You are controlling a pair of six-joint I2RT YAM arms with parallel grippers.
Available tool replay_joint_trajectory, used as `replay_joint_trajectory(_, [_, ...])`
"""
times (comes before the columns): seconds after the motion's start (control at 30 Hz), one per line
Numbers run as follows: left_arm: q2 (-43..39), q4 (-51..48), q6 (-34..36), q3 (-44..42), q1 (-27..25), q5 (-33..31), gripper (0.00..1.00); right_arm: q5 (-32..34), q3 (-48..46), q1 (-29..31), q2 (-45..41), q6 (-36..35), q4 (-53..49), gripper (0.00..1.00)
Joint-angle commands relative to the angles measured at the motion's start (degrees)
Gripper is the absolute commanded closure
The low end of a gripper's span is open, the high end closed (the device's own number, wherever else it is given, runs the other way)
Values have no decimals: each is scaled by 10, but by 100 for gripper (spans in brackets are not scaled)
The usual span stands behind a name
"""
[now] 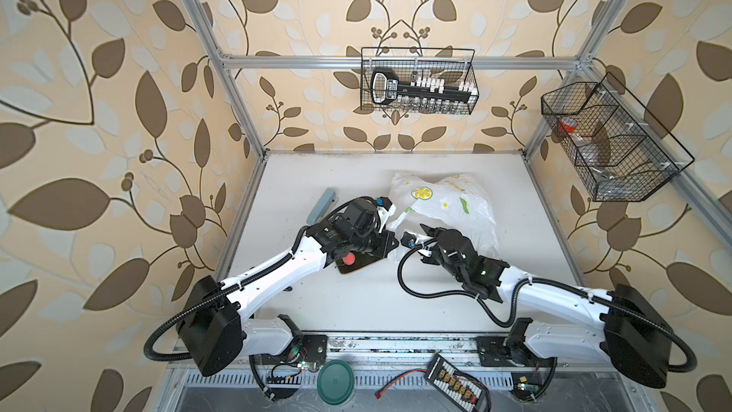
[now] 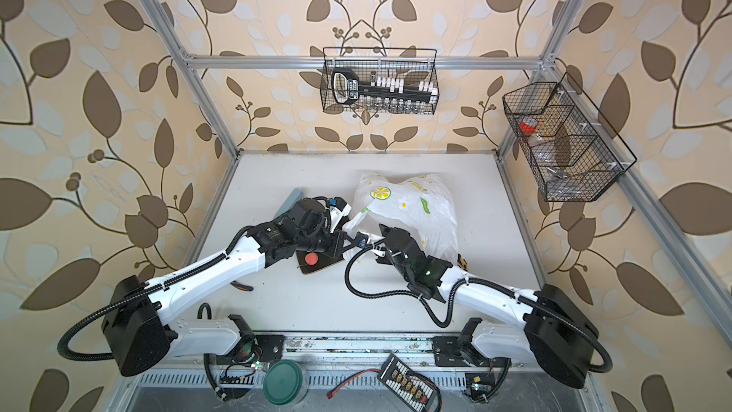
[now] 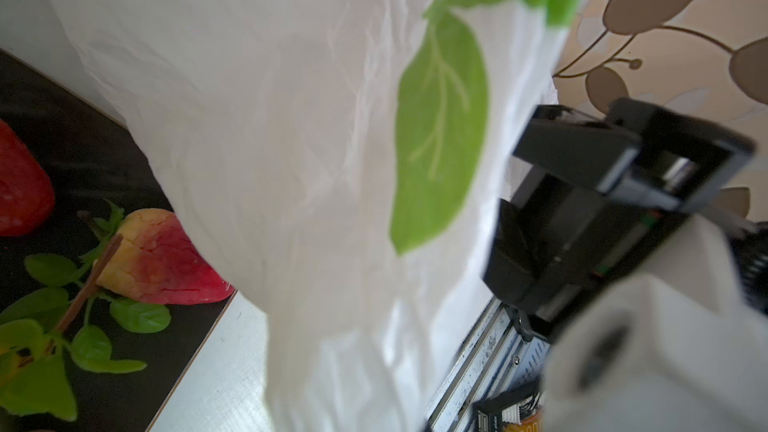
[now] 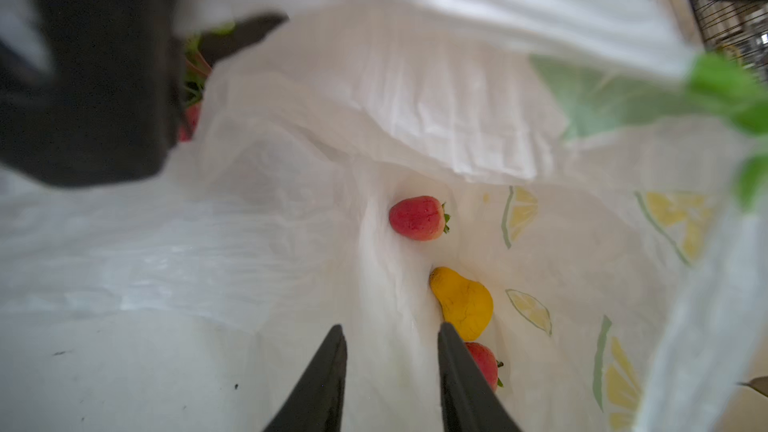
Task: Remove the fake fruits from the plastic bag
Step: 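Reach the right gripper into the bag toward the remaining fruits, then close the right gripper on a pink-yellow strawberry inside the bag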
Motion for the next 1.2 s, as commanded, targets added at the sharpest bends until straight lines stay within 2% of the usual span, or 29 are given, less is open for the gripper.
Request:
replay_joint_trajectory(0.0, [-20, 6, -6, 31, -6, 17, 100, 15, 10, -23, 42, 3, 40, 64])
replay_joint_trajectory(0.17, [-30, -2, -7, 31, -6, 8, 100, 67, 64, -55, 145, 56, 8, 66])
replay_joint_trajectory(0.37, [-37, 5, -21, 24, -7, 2, 100, 68, 140, -84, 216, 176, -79, 64])
replay_joint_trajectory(0.5, [-33, 11, -27, 21, -6, 7, 100, 30, 196, -114, 249, 290, -132, 59])
replay_joint_trajectory(0.67, [-30, 15, -29, 20, -6, 9, 100, -44, 267, -142, 293, 459, -184, 48])
replay_joint_trajectory(0.97, [-14, 20, -31, 29, -11, 20, 100, -172, 297, -198, 325, 736, -126, 32])
replay_joint_trajectory(1.17, [11, 27, -31, 43, -24, 29, 100, -199, 302, -205, 346, 839, -57, 24])
